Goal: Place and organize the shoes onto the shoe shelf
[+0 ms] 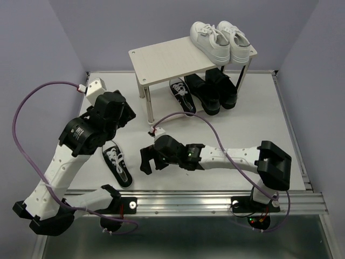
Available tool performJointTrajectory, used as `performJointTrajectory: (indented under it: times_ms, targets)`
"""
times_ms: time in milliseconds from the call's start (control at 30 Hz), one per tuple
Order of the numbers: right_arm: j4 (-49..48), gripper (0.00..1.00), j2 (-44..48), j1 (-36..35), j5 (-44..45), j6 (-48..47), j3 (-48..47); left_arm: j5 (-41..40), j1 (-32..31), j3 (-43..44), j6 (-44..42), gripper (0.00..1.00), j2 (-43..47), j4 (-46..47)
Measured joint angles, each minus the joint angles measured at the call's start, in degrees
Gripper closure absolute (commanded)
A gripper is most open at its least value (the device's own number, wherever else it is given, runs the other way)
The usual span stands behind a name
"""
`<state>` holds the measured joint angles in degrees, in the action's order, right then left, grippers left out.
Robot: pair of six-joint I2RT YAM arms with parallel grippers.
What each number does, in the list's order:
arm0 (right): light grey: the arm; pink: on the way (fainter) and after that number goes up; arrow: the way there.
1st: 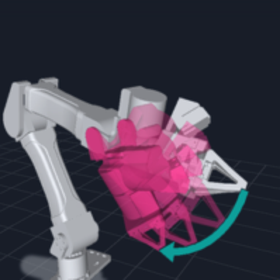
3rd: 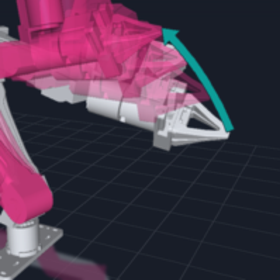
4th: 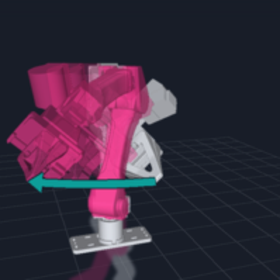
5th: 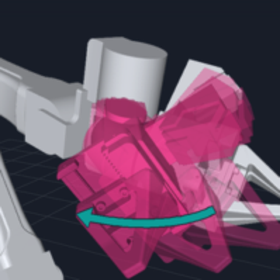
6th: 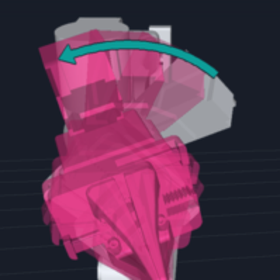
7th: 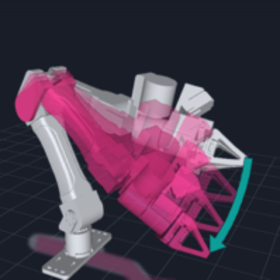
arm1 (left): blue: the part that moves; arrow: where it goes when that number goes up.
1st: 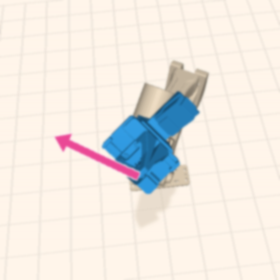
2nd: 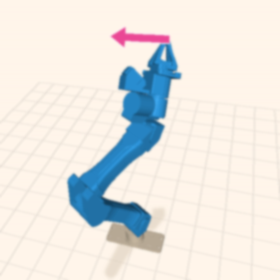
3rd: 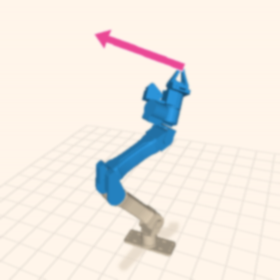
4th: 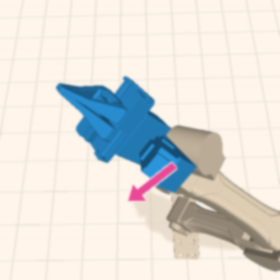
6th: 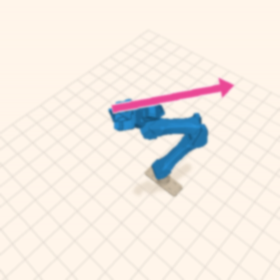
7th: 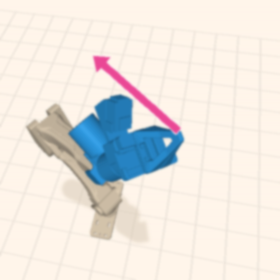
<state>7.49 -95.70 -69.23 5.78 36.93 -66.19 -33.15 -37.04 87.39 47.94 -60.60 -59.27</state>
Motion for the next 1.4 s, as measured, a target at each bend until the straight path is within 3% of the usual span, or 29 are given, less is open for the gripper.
performJointTrajectory:
  times_ms: [400,467,567,667,800,1033,1400]
  targets:
    - [-1.3,0.05,-15.1,-4.6,-1.7,-1.0,-14.1,1.4,0.0,0.4,-2.6,0.25,3.5,-0.1]
    - [-1.4,0.16,-17.8,-5.2,-1.7,-1.1,-16.7,1.4,0.0,0.4,-2.5,0.25,4.2,-0.2]
    - [-1.1,0.46,-21.5,-5.5,-1.7,-1.2,-19.8,1.4,0.0,-0.3,-2.4,0.25,5.4,-0.1]
    - [-0.2,0.62,-24.8,-5.6,-1.7,-1.3,-22.3,1.4,0.0,-0.8,-2.2,0.25,6.0,-0.4]
    - [0.0,0.99,-26.3,-5.6,-2.1,-1.0,-23.7,1.4,0.0,-1.1,-2.0,0.25,6.5,-0.3]
    - [0.7,0.99,-21.2,-6.2,4.8,-3.3,-19.0,1.1,0.0,-1.6,-1.6,0.25,7.8,-0.6]
    - [5.7,0.99,7.6,-2.6,14.5,-10.0,2.9,0.5,0.0,-2.4,-1.4,0.25,7.9,-0.6]
